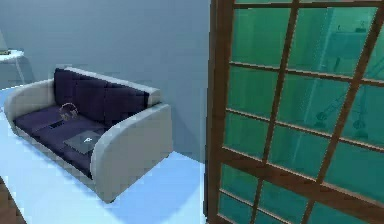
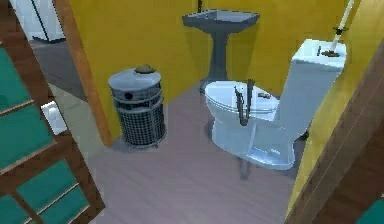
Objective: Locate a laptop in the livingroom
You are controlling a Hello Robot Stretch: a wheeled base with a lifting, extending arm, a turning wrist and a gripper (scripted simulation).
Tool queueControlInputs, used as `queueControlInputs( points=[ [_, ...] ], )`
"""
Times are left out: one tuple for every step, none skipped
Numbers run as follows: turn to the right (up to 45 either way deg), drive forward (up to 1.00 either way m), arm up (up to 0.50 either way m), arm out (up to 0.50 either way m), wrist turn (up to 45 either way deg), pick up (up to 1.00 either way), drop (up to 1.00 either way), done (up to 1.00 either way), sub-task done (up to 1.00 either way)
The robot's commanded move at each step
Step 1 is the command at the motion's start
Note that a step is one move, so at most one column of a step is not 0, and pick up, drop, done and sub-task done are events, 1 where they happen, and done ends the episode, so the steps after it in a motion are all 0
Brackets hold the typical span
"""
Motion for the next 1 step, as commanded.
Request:
queueControlInputs(
  points=[
    [0.0,0.55,0.0,0.0,0.0,0.0,0.0,0.0,0.0]
  ],
)
